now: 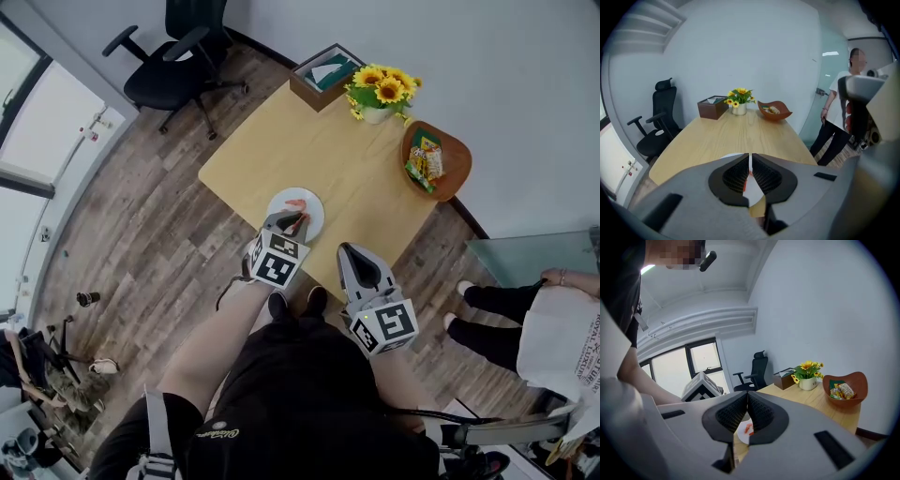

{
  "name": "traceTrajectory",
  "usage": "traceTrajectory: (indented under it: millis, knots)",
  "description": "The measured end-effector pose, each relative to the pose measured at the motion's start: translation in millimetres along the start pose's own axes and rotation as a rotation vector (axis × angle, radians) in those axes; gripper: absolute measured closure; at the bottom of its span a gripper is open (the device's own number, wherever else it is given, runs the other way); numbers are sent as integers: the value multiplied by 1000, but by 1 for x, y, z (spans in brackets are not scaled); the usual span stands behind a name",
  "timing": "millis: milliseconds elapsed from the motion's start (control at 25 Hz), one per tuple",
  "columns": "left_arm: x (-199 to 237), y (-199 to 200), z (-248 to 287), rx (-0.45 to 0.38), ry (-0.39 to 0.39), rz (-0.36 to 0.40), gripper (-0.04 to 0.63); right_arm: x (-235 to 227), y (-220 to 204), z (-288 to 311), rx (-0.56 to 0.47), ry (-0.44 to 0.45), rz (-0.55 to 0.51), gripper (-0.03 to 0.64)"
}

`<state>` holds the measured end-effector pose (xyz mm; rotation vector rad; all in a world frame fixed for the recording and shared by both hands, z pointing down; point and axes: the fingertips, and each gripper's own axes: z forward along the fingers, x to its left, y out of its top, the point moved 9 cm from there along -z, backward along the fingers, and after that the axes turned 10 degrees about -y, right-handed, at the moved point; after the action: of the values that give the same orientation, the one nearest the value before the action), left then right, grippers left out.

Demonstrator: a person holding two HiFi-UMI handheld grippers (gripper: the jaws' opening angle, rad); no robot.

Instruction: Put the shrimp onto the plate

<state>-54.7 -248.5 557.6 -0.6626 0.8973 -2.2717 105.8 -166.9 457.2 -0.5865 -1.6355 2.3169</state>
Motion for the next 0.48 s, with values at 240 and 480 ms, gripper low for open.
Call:
traceTrajectory:
  millis: [240,480]
  knots:
    - [-12,24,-52,-164,5,29,583,4,7,-1,-13,15,-19,612]
    - [-28,30,-96,-280,24,50,589,10,12,-5,-30,24,-24,614]
